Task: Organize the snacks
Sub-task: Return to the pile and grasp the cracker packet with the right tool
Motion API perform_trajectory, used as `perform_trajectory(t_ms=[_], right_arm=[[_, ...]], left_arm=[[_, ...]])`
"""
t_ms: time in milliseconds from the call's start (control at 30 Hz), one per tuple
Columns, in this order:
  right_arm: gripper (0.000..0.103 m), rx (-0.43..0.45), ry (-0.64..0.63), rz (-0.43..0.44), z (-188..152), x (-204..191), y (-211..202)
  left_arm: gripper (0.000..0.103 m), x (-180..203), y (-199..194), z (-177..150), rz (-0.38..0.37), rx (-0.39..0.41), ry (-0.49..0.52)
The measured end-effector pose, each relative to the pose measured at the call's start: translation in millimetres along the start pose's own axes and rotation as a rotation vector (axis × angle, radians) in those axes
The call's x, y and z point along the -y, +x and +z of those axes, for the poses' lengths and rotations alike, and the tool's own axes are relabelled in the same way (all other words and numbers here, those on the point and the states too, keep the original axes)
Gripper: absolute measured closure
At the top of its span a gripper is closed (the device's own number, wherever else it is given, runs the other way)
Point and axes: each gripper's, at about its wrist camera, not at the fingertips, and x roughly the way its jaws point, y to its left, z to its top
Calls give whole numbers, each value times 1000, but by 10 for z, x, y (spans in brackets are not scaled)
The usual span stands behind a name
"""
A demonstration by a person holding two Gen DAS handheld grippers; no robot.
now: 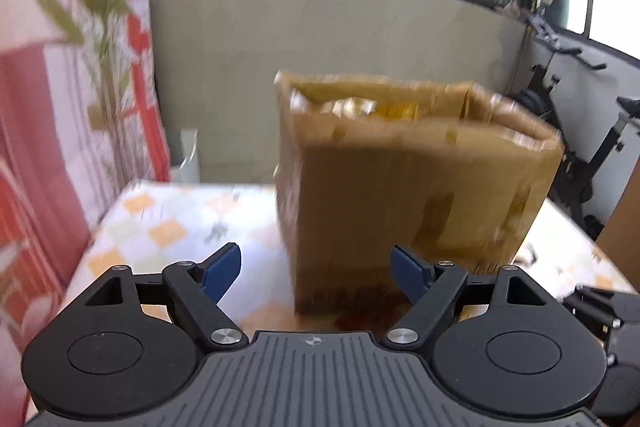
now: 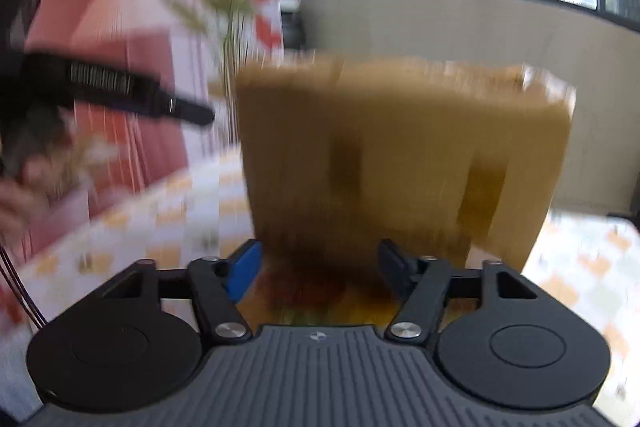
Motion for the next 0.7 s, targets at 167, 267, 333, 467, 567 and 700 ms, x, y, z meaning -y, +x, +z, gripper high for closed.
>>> perform_trajectory(t_ms=[167, 267, 333, 467, 567, 700], right_arm=[[42, -107, -73, -98, -283, -184, 191], [41, -139, -138, -162, -403, -242, 291], [41, -165, -186, -176, -475, -278, 377], [40, -168, -258, -221, -647, -293, 434], [43, -164, -272, -210, -664, -280, 396], [54, -150, -244, -162, -631, -193, 287]], left_arm=[[21, -69, 33, -241, 48, -43, 10], [21, -140, 43, -291, 67, -53, -22], [21, -151, 55, -293, 68, -58, -51], [21, -81, 50, -353, 71, -70, -45], [21, -38, 91, -373, 75, -85, -43], [21, 1, 131, -419, 79, -96, -67]])
